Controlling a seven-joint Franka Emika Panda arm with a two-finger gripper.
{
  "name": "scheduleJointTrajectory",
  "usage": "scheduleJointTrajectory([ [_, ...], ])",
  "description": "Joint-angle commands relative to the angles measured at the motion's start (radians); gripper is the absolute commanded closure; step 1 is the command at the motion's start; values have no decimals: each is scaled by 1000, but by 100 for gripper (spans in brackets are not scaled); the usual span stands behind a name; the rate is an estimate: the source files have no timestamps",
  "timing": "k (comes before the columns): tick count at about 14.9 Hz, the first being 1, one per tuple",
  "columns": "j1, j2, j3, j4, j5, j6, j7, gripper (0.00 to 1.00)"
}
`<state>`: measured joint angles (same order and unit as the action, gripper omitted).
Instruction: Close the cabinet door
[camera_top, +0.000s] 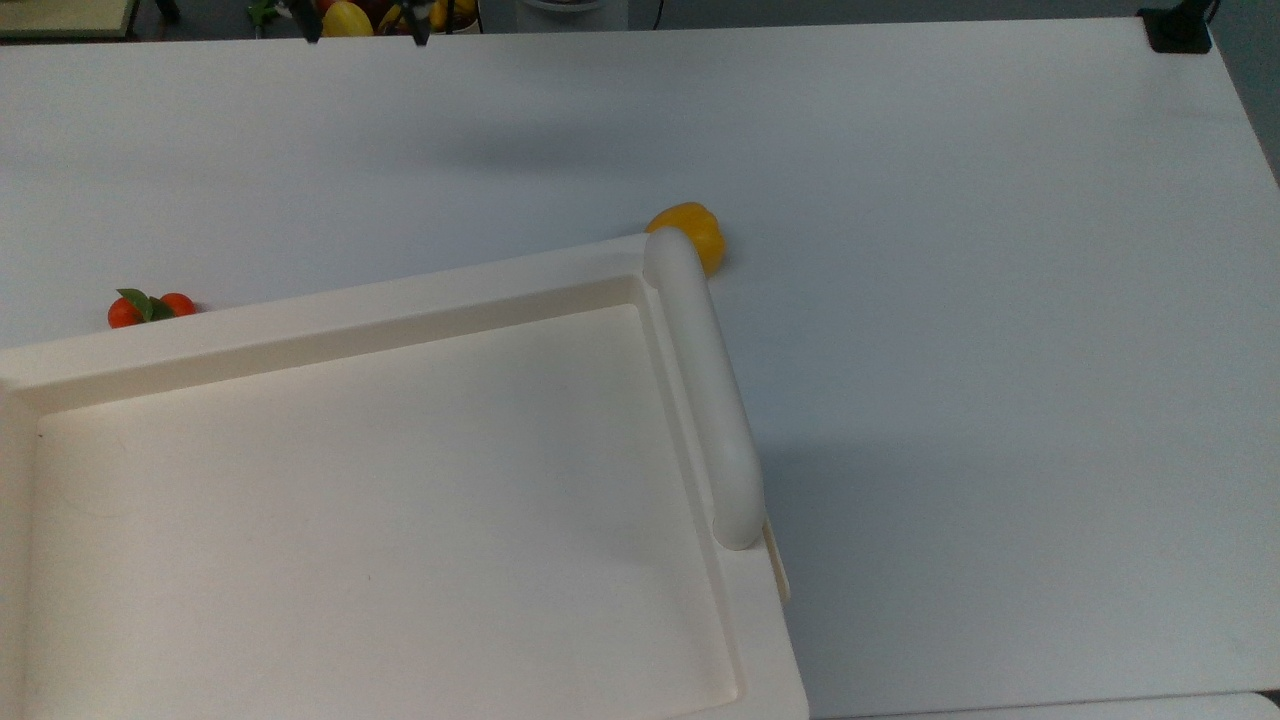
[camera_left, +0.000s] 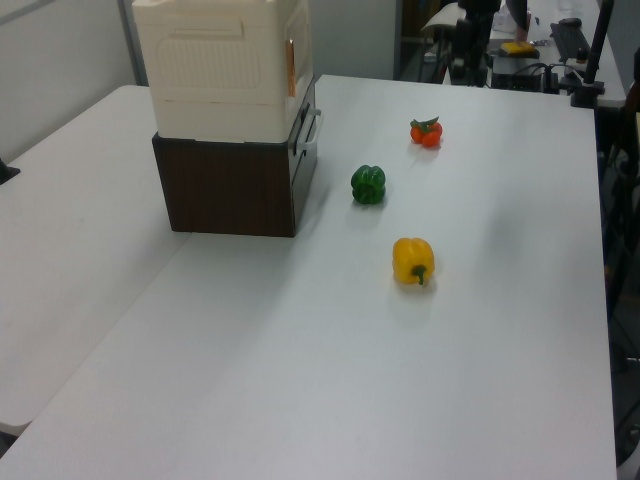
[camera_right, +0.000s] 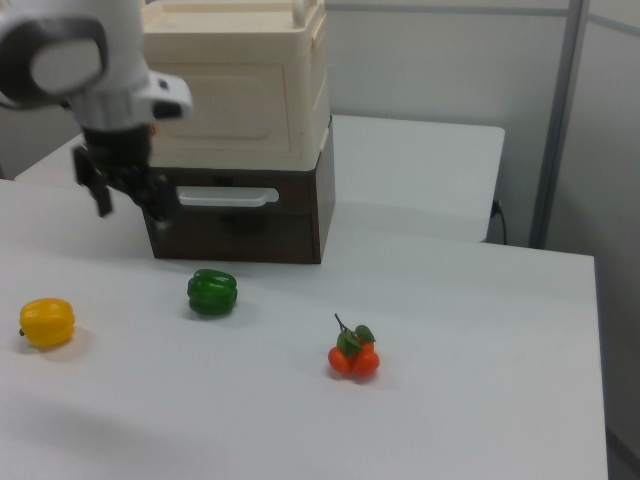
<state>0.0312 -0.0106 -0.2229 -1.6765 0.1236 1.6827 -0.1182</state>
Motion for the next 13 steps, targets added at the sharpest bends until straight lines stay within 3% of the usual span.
scheduleJointTrajectory([
  [1,58,-17,32,130,-39,-211,69,0],
  [4,53,-35,137,132,-39,-207,196,0],
  [7,56,-34,206,109,-38,-137,207,0],
  [10,59,-26,208,46,-42,59,104,0],
  [13,59,-28,198,23,-47,89,83,0],
])
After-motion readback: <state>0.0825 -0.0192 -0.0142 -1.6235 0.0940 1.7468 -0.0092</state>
